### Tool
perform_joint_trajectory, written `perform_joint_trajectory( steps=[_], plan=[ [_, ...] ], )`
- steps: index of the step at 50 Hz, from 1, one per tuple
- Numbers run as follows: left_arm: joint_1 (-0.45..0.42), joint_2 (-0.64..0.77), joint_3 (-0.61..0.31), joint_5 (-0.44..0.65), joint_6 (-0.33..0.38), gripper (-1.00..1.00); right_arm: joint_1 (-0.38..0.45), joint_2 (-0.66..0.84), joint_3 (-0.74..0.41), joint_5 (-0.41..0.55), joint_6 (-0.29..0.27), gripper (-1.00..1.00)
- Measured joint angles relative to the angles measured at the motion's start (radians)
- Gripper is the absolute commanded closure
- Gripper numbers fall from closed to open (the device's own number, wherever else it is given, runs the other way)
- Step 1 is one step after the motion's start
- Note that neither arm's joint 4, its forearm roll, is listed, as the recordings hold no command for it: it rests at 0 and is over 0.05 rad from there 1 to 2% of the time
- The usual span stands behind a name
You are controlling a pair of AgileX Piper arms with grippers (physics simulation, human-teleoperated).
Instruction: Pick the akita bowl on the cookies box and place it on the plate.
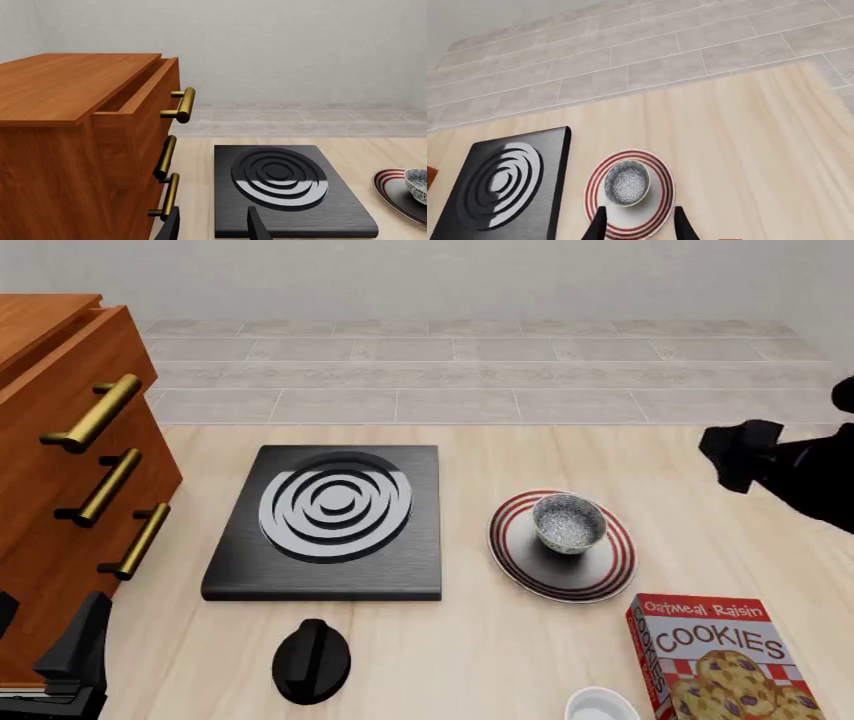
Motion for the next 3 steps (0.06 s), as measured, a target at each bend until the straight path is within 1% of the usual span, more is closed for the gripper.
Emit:
perform_joint_trajectory(
  steps=[3],
  plan=[
    [0.000, 0.000, 0.000, 0.000, 0.000, -1.00, -0.010, -0.077, 0.005, 0.042, -0.007, -1.00]
  ],
)
